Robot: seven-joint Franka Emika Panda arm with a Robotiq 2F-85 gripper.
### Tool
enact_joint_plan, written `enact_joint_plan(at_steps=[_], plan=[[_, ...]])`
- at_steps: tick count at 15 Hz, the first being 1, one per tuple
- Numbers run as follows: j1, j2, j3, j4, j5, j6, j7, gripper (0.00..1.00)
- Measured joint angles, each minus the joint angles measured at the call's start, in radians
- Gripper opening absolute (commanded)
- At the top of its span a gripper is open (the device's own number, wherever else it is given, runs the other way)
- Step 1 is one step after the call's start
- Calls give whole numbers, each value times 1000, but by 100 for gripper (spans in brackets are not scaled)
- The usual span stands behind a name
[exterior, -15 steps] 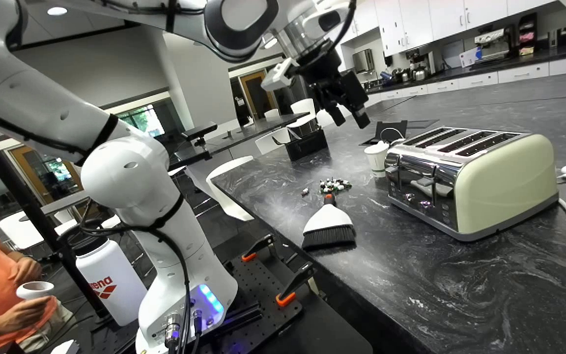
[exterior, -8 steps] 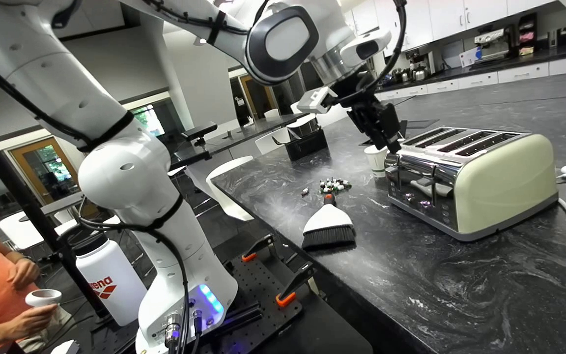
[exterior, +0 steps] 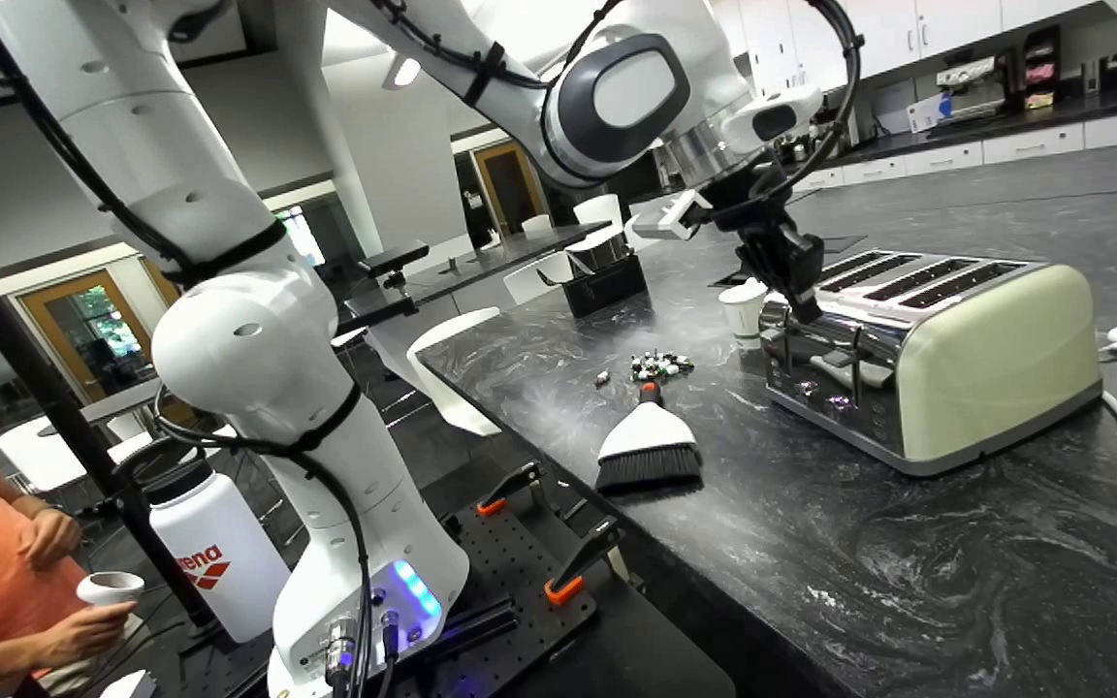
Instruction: Push the toaster lever down
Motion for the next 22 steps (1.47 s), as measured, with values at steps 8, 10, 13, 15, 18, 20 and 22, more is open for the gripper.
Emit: enact_joint_plan(at_steps=[8,10,13,15,18,20,22], plan=[[13,113,1,72,14,0,11,0],[23,126,1,75,38,0,8,0],[35,139,1,75,73,0,-4,0],[43,145,1,75,104,2,-31,0],[51,153,2,75,121,33,-62,0],[55,163,2,75,121,55,-66,0],[58,176,2,75,121,71,-68,0]])
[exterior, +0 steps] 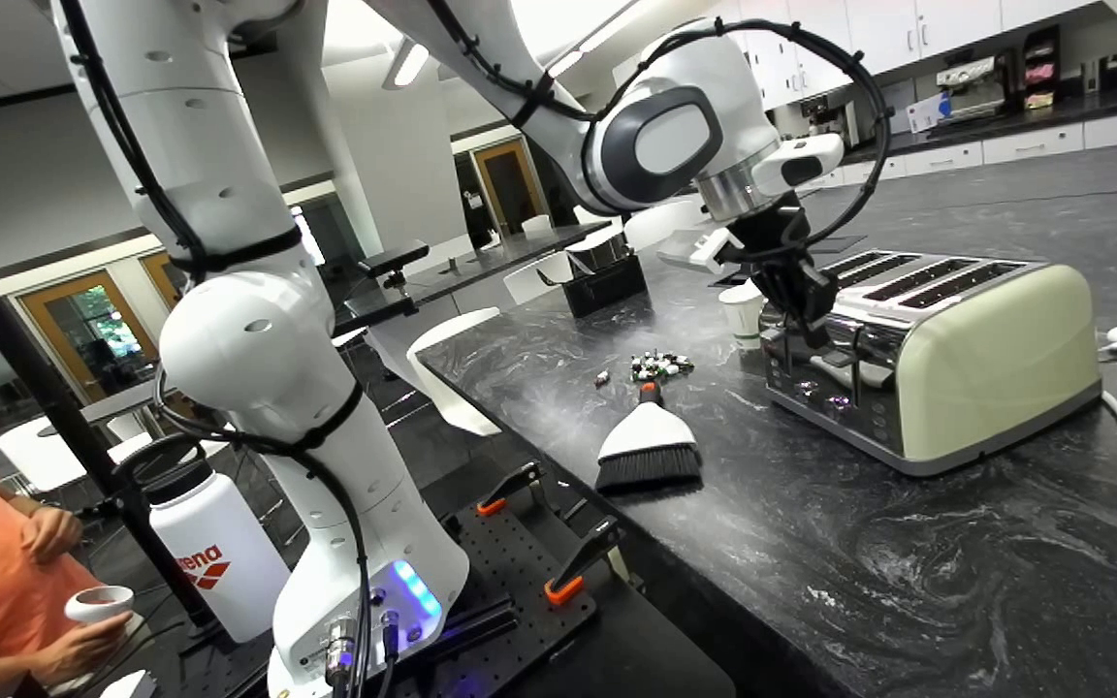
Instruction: Push the toaster lever down
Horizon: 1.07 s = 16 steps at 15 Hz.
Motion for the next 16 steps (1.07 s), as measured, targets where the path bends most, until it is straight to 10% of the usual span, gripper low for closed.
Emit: enact_joint_plan(at_steps=[16], plan=[[-11,79,-5,2,5,117,-36,0]])
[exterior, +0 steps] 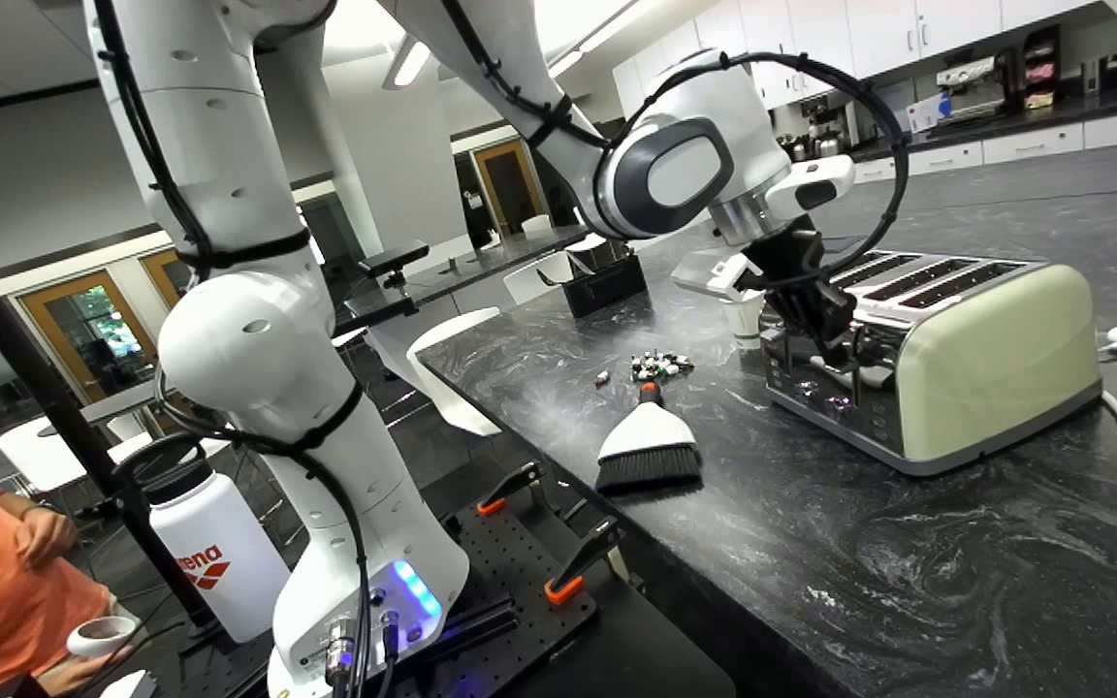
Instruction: Push the toaster lever down
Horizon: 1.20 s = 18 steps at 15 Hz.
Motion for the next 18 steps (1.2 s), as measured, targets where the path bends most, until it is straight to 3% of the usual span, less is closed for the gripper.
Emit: enact_joint_plan(at_steps=[4,9,18], plan=[[-19,34,18,11,92,6,-74,0],[-105,98,106,43,257,9,-217,0],[-154,144,150,67,286,10,-253,0]])
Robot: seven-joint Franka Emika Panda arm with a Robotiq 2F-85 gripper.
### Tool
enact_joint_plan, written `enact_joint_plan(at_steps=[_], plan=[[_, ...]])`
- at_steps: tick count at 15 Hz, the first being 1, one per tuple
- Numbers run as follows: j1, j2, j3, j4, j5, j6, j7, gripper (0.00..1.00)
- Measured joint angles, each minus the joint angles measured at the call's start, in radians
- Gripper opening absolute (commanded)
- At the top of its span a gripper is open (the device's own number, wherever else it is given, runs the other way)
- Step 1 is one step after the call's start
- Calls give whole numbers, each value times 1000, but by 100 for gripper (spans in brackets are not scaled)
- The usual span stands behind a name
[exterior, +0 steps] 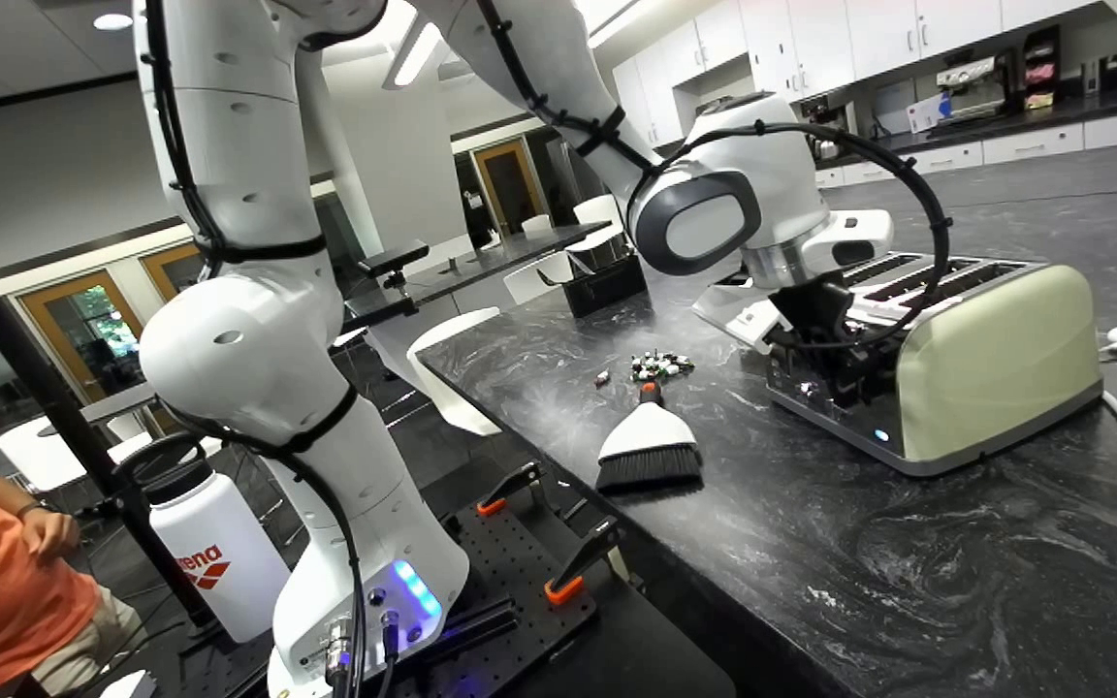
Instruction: Push the toaster lever down
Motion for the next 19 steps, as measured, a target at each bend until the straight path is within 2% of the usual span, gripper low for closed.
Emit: enact_joint_plan(at_steps=[7,10,15,19], plan=[[14,-5,-15,-2,-34,1,4,0],[29,-48,-33,-23,-47,13,6,0],[42,-296,-80,-149,-80,-1,6,0],[61,-531,-125,-244,-142,-129,6,0]])
